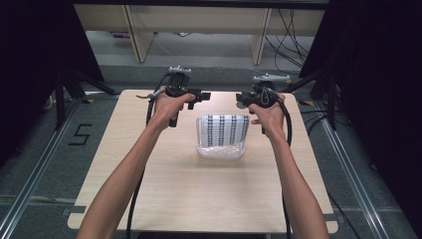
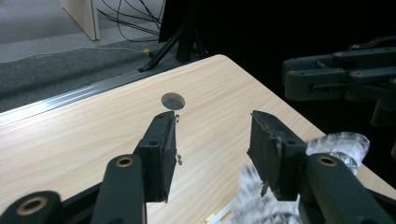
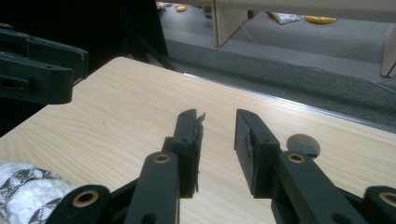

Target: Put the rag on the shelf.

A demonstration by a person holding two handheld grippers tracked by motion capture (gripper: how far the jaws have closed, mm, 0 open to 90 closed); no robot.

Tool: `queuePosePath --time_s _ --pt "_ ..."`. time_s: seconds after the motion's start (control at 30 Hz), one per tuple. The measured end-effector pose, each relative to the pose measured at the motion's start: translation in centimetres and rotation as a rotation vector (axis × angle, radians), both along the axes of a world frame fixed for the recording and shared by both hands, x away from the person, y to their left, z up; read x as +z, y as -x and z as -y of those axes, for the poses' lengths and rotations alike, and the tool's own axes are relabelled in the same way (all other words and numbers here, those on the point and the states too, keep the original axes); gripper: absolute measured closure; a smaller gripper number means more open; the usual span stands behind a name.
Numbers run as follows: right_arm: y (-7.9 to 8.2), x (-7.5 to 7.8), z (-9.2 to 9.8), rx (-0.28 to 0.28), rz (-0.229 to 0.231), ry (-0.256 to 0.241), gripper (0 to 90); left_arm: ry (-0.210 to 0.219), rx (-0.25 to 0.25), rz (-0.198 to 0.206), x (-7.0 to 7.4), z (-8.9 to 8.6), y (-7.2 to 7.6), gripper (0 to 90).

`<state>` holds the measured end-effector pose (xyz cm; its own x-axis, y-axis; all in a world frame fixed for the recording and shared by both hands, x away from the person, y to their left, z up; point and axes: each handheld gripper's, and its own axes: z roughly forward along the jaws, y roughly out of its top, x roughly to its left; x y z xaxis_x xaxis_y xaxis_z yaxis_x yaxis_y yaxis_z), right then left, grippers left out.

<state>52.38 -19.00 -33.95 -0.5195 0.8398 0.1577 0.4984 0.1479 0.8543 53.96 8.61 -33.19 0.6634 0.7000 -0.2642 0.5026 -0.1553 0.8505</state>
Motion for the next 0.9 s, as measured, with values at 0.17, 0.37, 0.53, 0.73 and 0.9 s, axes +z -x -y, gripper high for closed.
queuePosePath --time_s 0.17,0.37,0.53,0.73,0.9 --pt "0.7 0.7 0.7 -0.001 0.015 -0.003 67.8 0.002 0.009 0.007 0.3 -0.9 0.5 47.1" --pt "1.5 1.1 1.0 0.006 0.021 -0.021 64.1 0.028 0.010 0.005 0.6 -2.0 1.3 44.2" --pt "2.2 1.3 1.2 0.020 0.027 -0.021 58.9 0.032 -0.003 0.014 0.7 -2.2 2.1 41.8" --pt "3.1 1.5 1.3 0.016 0.012 -0.037 49.6 0.036 -0.018 0.019 0.9 -2.6 3.1 39.5" --pt "3.9 1.9 1.5 0.026 0.032 -0.042 43.0 0.044 -0.021 0.026 1.0 -3.0 3.9 36.8"
